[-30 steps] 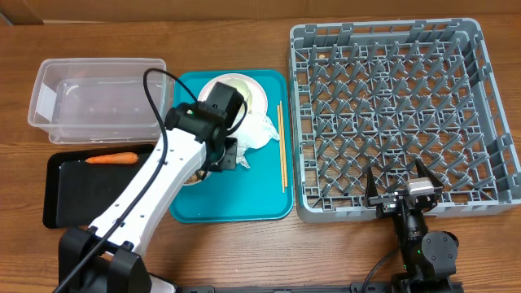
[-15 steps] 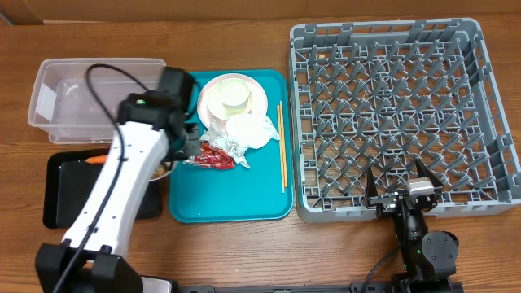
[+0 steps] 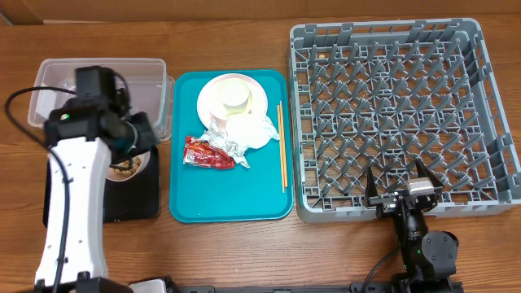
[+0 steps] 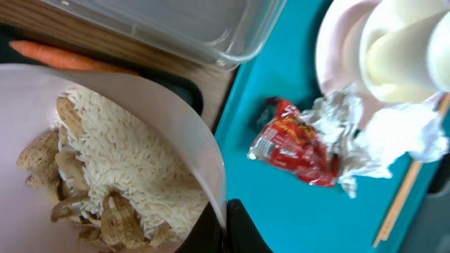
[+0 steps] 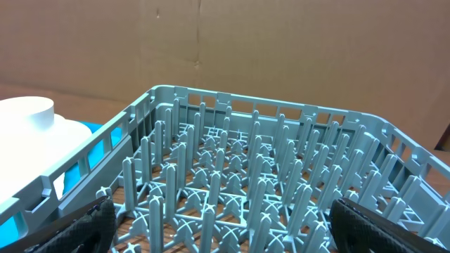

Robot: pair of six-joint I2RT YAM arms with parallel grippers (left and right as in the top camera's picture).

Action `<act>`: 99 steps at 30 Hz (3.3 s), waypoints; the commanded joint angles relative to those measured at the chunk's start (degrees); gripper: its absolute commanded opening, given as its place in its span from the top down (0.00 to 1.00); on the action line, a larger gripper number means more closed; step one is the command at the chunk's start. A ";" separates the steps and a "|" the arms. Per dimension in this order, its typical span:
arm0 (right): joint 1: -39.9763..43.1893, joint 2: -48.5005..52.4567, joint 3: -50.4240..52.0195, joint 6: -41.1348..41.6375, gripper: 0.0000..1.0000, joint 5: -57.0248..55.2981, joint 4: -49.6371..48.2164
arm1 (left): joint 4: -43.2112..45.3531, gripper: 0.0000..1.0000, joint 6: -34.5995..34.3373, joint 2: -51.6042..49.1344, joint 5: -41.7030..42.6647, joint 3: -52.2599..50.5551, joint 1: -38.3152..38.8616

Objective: Sort waste into correct bins and load items into the dishwasher
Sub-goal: 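Grasp the pink bowl rim with the left gripper and lift, then tip the pink bowl over the black tray to dump the food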

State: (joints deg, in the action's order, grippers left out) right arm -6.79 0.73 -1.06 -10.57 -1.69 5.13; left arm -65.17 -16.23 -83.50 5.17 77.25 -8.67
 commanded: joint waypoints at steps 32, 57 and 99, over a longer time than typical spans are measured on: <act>0.17 -0.57 0.61 0.00 0.00 0.33 -0.48 | 33.44 0.96 1.07 10.12 39.19 -33.24 -38.56; 0.17 -0.57 0.61 0.00 0.00 0.33 -0.48 | 33.48 0.96 12.85 10.12 56.98 -33.24 -38.71; 0.17 -0.57 0.61 0.00 0.00 0.33 -0.48 | 32.41 0.96 18.03 10.12 70.14 -33.27 -47.23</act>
State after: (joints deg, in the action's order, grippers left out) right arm -6.79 0.73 -1.06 -10.57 -1.69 5.10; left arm -33.39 -0.75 -74.56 70.96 44.25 -55.55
